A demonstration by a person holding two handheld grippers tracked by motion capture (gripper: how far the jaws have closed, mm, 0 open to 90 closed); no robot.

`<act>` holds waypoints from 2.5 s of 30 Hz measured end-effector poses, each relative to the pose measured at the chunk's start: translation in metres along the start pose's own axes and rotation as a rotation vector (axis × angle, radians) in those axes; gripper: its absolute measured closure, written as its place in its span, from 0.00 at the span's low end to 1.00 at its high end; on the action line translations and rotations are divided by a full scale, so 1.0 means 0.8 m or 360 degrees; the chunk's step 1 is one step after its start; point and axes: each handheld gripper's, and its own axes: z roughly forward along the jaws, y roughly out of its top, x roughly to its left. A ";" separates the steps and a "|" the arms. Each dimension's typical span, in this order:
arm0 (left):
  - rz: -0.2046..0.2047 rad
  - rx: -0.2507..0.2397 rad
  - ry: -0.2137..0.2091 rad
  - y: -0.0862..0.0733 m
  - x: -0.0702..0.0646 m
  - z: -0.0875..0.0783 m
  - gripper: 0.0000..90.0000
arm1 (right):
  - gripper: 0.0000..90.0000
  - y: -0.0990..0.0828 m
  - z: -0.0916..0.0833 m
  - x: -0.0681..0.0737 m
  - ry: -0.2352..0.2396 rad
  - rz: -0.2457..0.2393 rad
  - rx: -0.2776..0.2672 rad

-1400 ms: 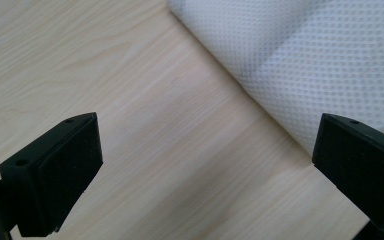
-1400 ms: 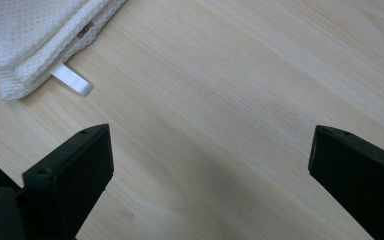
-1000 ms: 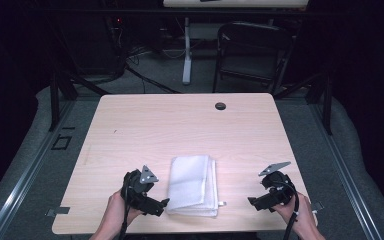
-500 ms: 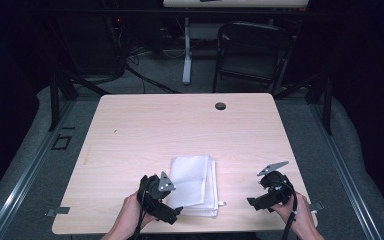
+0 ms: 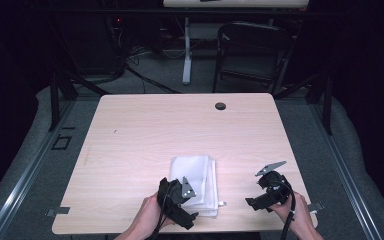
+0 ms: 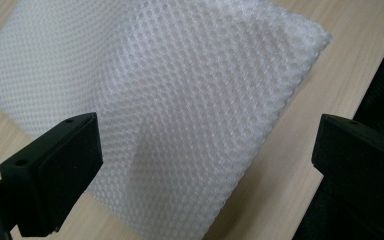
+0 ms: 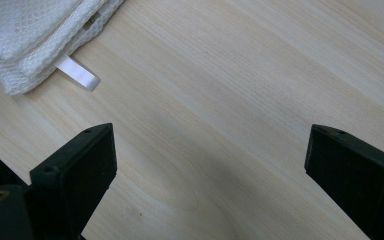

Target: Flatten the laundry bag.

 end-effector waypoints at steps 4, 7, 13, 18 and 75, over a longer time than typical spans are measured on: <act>0.0011 -0.0016 0.0019 0.007 -0.003 0.004 0.05 | 0.07 0.002 -0.003 -0.003 0.0001 -0.0043 0.0074; 0.0018 -0.0016 0.0032 0.009 -0.004 0.007 0.08 | 0.07 0.003 -0.003 -0.003 0.0001 -0.0056 0.0082; 0.0006 -0.0058 0.0062 0.013 -0.006 0.011 0.19 | 0.08 0.003 -0.004 -0.001 0.0018 -0.0054 0.0072; -0.0018 -0.0128 0.0040 0.010 -0.005 0.007 0.31 | 0.10 0.003 -0.006 0.002 0.0019 -0.0066 0.0050; -0.0167 -0.0400 -0.0081 -0.008 0.017 -0.032 0.97 | 1.00 0.066 0.036 0.060 0.0191 -0.0201 -0.0009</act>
